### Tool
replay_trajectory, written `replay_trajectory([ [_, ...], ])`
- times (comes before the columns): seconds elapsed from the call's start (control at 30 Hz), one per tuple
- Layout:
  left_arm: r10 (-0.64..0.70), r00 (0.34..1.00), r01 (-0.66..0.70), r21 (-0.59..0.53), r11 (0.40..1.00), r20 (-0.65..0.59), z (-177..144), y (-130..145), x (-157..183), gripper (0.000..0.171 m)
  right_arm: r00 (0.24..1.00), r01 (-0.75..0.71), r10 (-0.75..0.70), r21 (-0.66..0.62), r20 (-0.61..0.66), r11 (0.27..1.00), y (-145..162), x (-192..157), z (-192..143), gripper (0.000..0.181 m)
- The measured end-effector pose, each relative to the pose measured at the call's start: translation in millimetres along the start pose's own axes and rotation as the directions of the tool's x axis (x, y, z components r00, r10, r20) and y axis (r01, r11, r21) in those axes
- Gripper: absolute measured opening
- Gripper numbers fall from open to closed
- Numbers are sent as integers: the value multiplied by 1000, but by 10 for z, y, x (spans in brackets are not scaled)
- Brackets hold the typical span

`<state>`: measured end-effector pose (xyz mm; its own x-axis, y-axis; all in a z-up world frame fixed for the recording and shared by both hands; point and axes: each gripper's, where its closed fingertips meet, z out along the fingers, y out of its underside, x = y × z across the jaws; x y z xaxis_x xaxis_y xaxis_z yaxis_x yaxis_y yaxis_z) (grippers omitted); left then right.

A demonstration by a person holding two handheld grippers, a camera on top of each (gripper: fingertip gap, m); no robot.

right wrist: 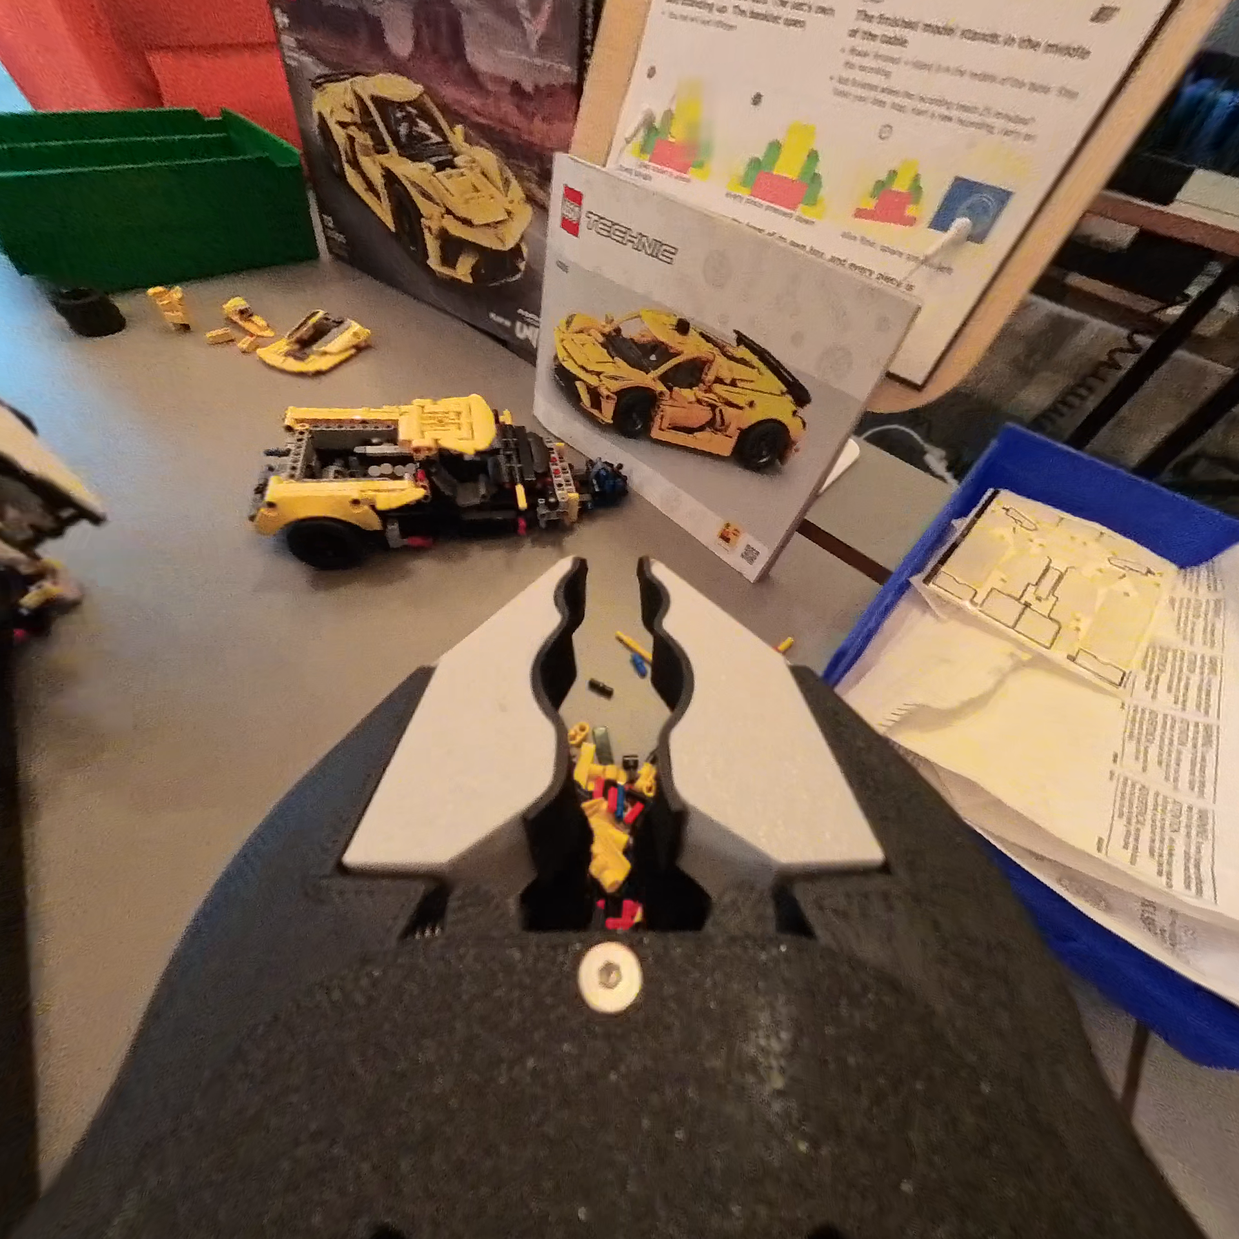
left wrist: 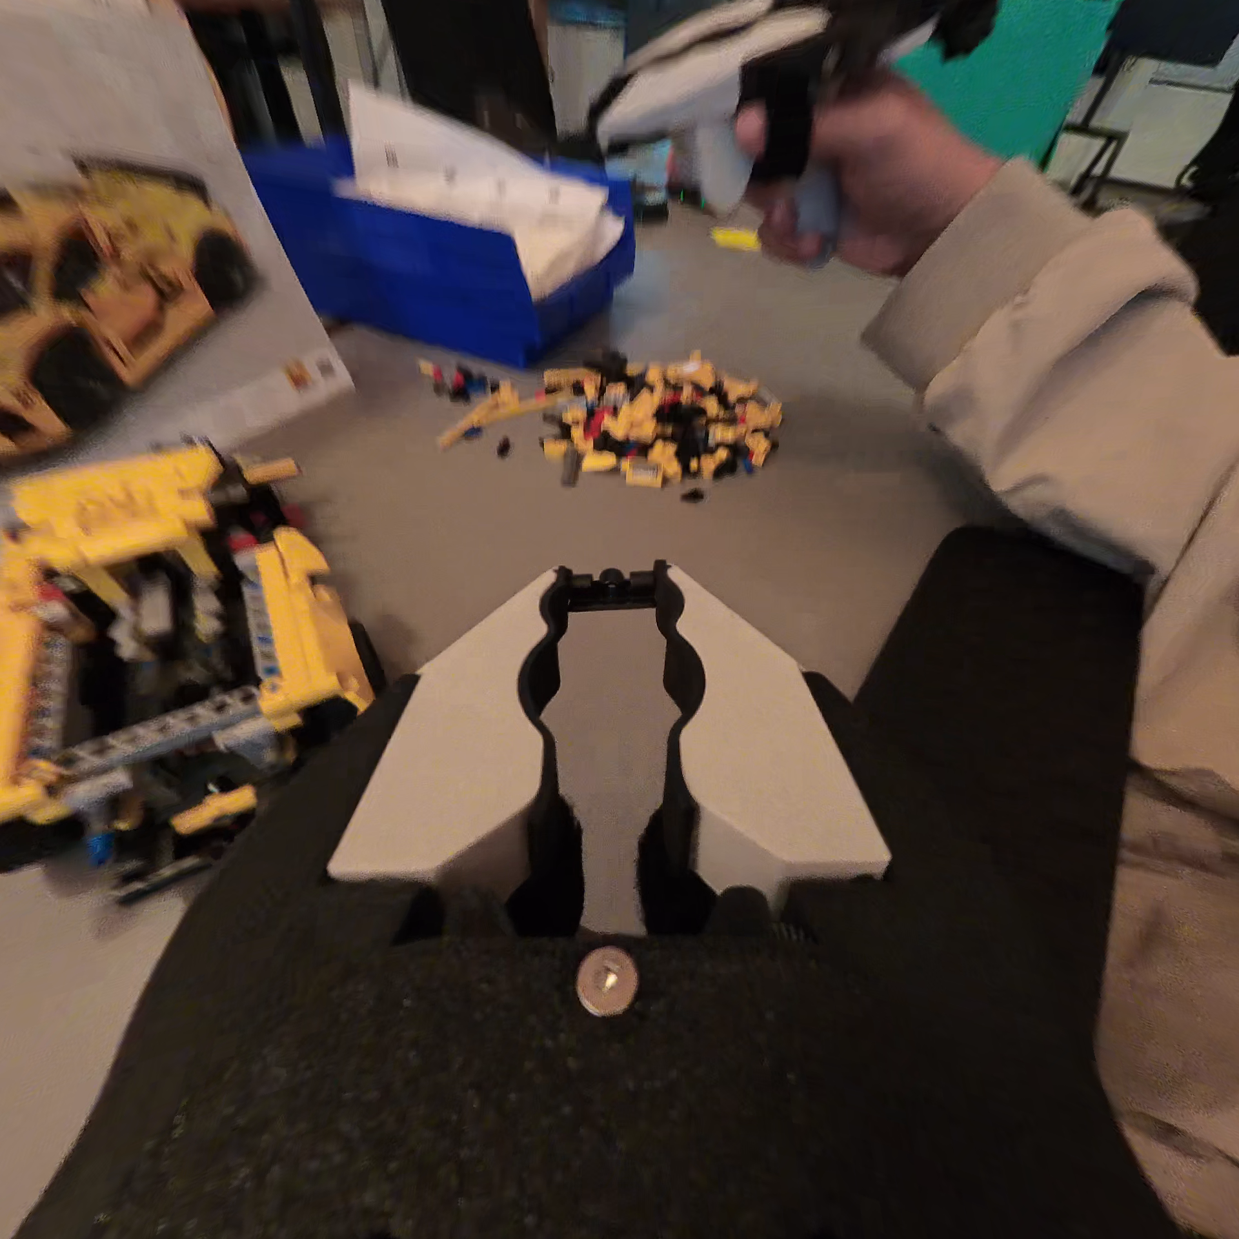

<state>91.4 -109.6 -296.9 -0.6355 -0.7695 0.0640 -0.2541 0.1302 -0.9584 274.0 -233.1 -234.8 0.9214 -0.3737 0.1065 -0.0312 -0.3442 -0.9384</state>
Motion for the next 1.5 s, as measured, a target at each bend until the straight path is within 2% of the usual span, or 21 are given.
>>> replay_trajectory([
  [0.07,94,995,-94,-16,995,22,-26,-202,70,25,1000,28,-28,-22,6,999,5,-117,-38,14],
  [0.13,162,987,-162,-46,986,-9,108,-388,132,25,1000,29,-30,-52,-10,998,98,-220,-138,14],
  [0.2,175,983,-179,-68,981,-62,389,-576,123,24,998,-14,11,-49,-61,999,223,-273,-308,14],
  [0.27,91,979,-120,-152,981,-184,811,-645,172,24,987,-101,97,-25,-127,995,361,-312,-524,14],
  [0.37,11,960,-80,-234,969,-279,1531,-628,224,24,928,-278,298,116,-222,954,494,-439,-878,14],
  [0.47,61,946,-156,-283,946,-317,2130,-439,248,25,850,-403,472,290,-233,868,561,-762,-1128,16],
  [0.5,65,942,-173,-312,934,-329,2250,-347,261,26,835,-417,501,332,-228,846,571,-893,-1170,14],
  [0.53,46,940,-167,-338,926,-339,2325,-268,280,35,834,-417,505,346,-222,840,586,-1030,-1177,14],
  [0.6,8,940,-136,-355,925,-341,2347,-191,291,44,845,-383,466,312,-262,870,675,-1200,-1165,14],
  [0.67,-11,942,-111,-344,932,-334,2186,-220,247,53,862,-330,414,294,-293,897,728,-1259,-1164,14],
  [0.73,8,943,-111,-291,950,-334,1799,-373,162,54,861,-298,390,297,-326,907,773,-1224,-1189,17],
  [0.8,79,947,-165,-260,951,-312,1185,-496,-14,54,859,-285,386,312,-337,906,786,-1183,-1212,19],
  [0.87,120,962,-185,-265,946,-245,412,-469,-291,54,853,-312,412,319,-320,895,799,-1186,-1196,16],
  [0.97,83,996,-88,-349,933,-29,-733,4,-862,53,868,-322,398,273,-299,907,873,-1210,-1058,16],
  [1.03,5,998,18,-346,938,68,-1255,375,-1047,53,883,-310,357,193,-305,931,965,-1219,-927,15],
  [1.13,-63,992,93,-305,948,107,-1535,763,-1017,53,904,-258,273,91,-328,962,1056,-1225,-781,15],
  [1.23,-11,987,67,-352,934,161,-1626,1082,-1073,53,904,-201,199,35,-378,979,1107,-1197,-712,14],
  [1.3,-59,983,109,-295,949,176,-1662,1014,-1059,53,909,-170,157,0,-386,985,1134,-1202,-666,13],
  [1.33,-37,983,89,-295,951,178,-1680,987,-1052,52,911,-166,147,-15,-386,986,1151,-1203,-647,13],
  [1.43,127,969,-50,-337,940,210,-1701,973,-1201,52,915,-188,163,-35,-368,981,1190,-1196,-608,10],
  [1.5,109,973,-25,-375,927,203,-1686,1126,-1273,51,920,-195,170,-36,-353,980,1197,-1179,-580,10],
])
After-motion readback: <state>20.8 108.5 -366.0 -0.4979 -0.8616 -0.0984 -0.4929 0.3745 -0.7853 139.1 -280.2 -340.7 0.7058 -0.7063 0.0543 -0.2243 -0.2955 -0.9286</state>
